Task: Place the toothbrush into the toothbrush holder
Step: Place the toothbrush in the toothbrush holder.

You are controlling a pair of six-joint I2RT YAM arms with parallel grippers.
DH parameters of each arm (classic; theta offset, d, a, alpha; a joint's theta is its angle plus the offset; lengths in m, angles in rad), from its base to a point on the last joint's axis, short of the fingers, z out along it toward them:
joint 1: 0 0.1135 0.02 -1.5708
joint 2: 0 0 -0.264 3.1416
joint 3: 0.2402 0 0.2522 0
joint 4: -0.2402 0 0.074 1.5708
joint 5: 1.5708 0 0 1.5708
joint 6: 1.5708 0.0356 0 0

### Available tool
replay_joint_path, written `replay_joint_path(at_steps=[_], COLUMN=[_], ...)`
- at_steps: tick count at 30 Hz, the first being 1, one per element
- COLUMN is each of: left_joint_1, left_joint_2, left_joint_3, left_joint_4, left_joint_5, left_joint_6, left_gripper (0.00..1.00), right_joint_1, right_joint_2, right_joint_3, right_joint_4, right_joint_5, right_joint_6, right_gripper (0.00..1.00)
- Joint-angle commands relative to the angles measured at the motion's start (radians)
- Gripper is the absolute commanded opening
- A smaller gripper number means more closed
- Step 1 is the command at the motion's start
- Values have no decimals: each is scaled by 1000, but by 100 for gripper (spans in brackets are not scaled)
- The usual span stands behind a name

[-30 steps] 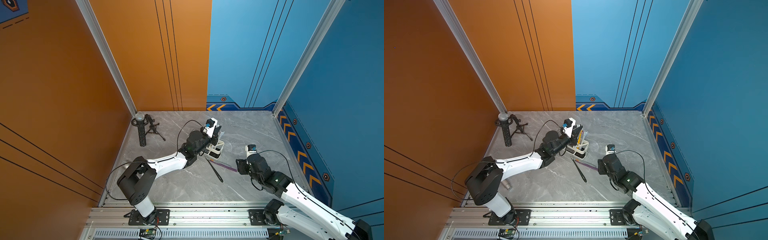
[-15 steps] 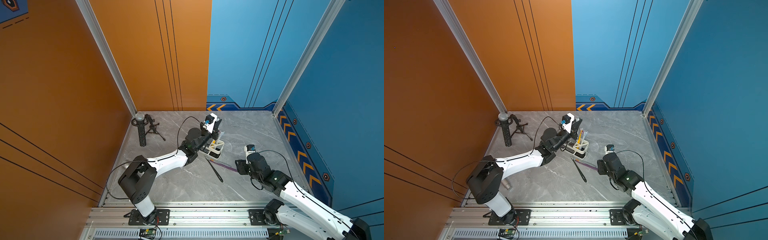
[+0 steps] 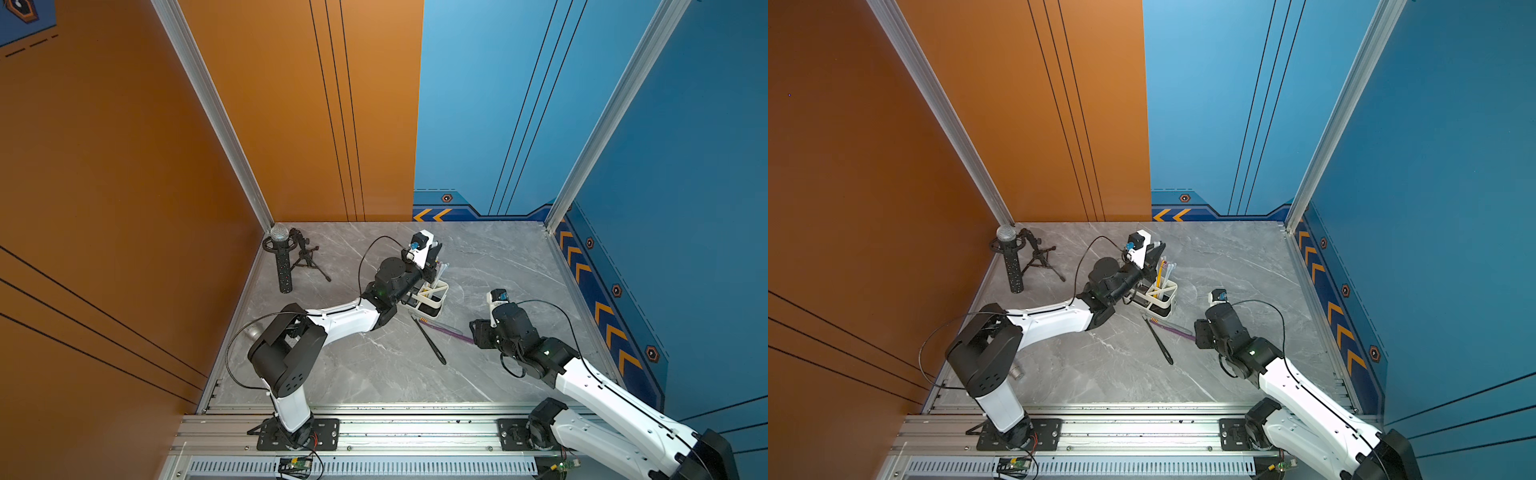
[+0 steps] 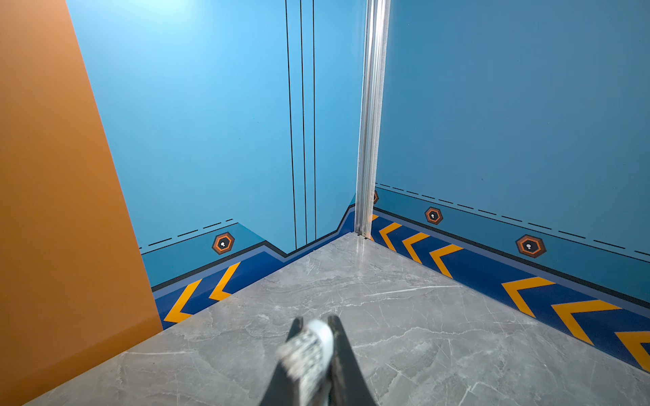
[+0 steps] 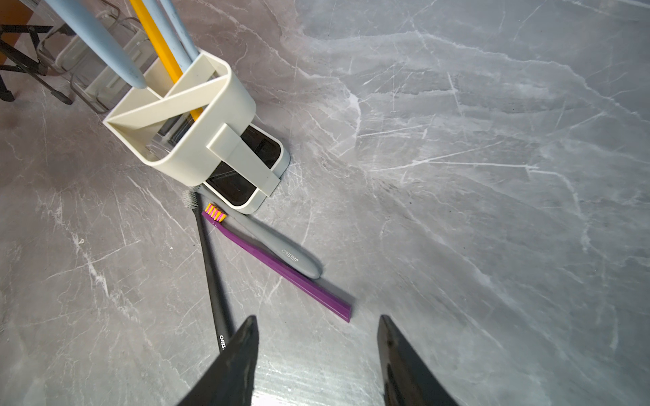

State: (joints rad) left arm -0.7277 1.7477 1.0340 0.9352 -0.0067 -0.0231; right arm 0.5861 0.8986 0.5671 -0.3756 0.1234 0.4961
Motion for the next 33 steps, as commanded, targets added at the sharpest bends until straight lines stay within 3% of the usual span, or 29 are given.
replay_joint_path(at_steps=[1, 13, 20, 33], left_joint_1=[-4, -6, -4, -4], left_joint_2=[4, 12, 73, 158], left_joint_3=[-43, -124, -203, -236], left_joint_4=[11, 60, 296, 476], left_joint_5=[12, -12, -74, -120], left_joint_6=[-12, -7, -27, -19], left_gripper=[0, 0, 0, 0], right_joint_1=[-8, -23, -37, -38], right_joint_2=[14, 16, 70, 100], right_joint_3=[-3, -12, 12, 34], right_joint_4=[26, 31, 60, 64], right_joint_5=[-29, -35, -109, -135], right_joint_6=[-14, -11, 4, 5], right_gripper=[55, 55, 55, 55])
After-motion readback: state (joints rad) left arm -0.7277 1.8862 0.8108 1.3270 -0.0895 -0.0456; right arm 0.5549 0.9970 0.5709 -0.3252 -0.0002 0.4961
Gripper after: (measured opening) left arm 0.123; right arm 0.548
